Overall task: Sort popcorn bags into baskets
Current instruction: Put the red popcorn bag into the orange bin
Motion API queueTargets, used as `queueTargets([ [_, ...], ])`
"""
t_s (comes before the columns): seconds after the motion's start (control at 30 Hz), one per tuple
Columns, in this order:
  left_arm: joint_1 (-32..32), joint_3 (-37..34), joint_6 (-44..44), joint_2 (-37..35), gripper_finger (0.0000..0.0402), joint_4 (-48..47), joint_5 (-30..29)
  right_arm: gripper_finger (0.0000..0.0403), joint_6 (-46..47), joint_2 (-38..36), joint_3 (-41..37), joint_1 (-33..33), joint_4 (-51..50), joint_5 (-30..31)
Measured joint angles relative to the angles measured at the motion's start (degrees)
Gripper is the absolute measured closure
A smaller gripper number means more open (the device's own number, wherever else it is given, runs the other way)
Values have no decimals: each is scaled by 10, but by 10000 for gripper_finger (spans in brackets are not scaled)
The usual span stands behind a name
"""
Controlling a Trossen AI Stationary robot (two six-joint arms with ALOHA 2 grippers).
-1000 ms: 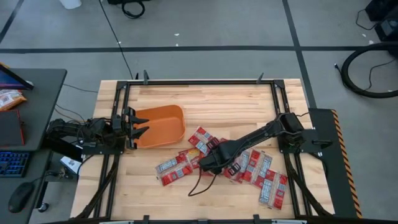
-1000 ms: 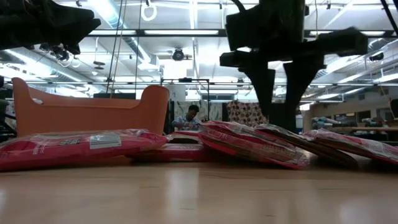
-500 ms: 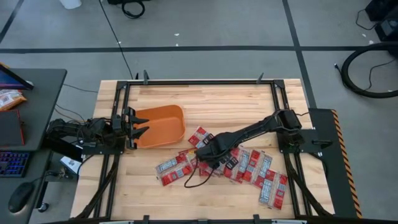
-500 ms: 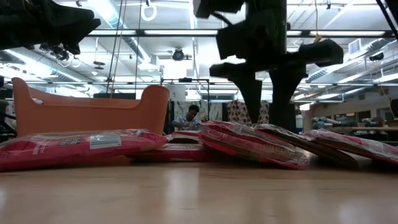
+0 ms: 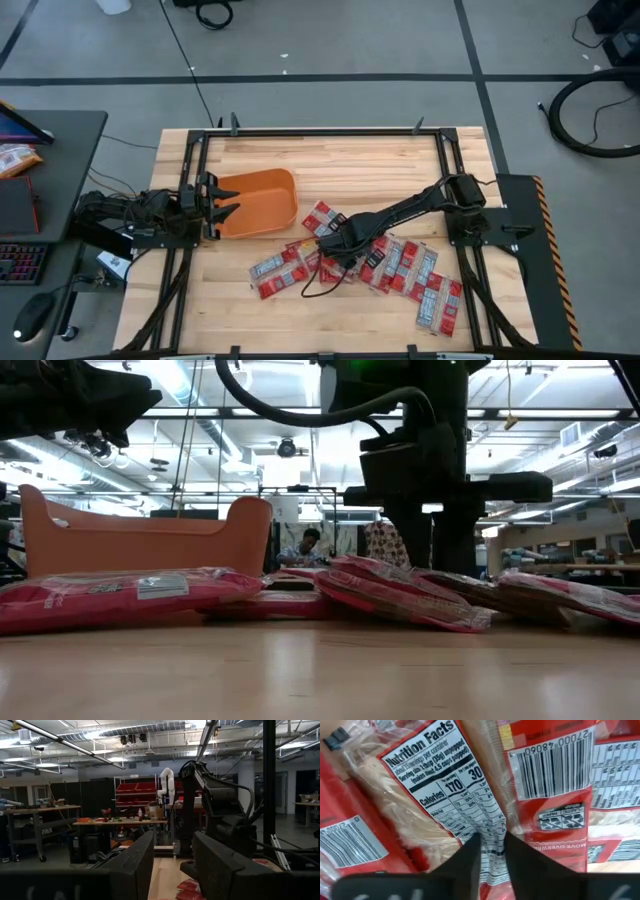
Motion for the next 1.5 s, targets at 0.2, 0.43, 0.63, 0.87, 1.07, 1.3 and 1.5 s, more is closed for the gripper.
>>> queueTargets([
  [0.2,0,0,0,0,260,0,0,395,26,-1,1,0,29,4],
  [0.43,0,0,0,0,260,-2,0,398,46,-25,42,0,-11,68],
  [0.63,0,0,0,0,260,-3,0,400,62,-84,70,0,-15,115],
  [0.87,0,0,0,0,260,-5,0,400,77,-176,81,2,-2,179],
  [1.07,0,0,0,0,260,-5,0,400,76,-263,82,1,81,195],
  [1.3,0,0,0,0,260,-4,0,400,68,-335,82,1,164,182],
  [1.5,0,0,0,0,260,-4,0,400,72,-367,82,2,172,178],
])
